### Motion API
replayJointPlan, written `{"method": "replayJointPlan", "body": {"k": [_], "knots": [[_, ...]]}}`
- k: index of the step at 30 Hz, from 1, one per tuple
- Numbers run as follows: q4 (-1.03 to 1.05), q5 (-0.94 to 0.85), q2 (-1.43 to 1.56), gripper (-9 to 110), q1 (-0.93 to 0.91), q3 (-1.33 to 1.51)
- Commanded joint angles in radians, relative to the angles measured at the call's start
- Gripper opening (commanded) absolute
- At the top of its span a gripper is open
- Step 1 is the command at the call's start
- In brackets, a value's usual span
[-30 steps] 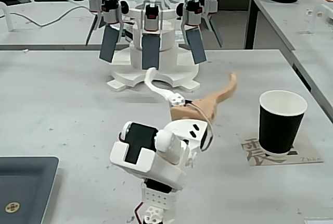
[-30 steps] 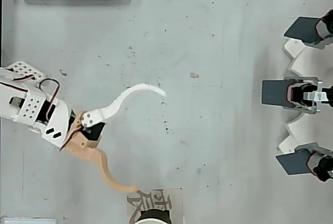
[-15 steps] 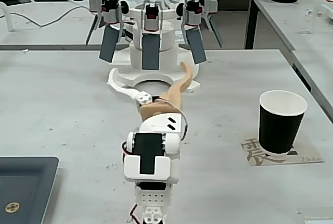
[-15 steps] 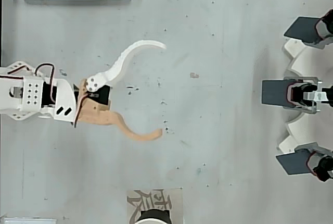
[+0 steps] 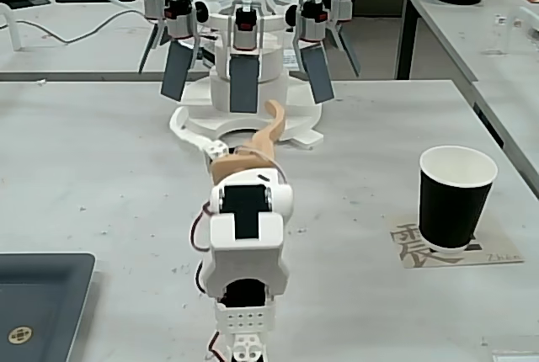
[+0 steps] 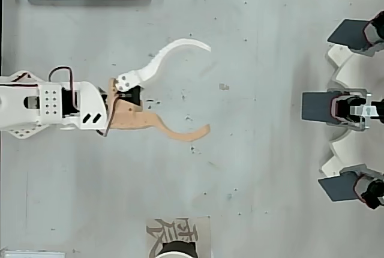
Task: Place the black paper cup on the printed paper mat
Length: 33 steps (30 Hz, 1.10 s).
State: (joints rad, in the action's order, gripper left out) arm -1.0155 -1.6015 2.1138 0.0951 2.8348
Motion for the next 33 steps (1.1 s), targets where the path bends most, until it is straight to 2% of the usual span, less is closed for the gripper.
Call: {"method": "replayJointPlan", "body": {"k": [1,17,33], "knots": [[0.002,0.032,-0.083,30,0.012,-0.121],[0.020,0.061,-0.515,25,0.006,-0.571],[0.025,0.061,-0.761,16,-0.006,-0.807]]}}
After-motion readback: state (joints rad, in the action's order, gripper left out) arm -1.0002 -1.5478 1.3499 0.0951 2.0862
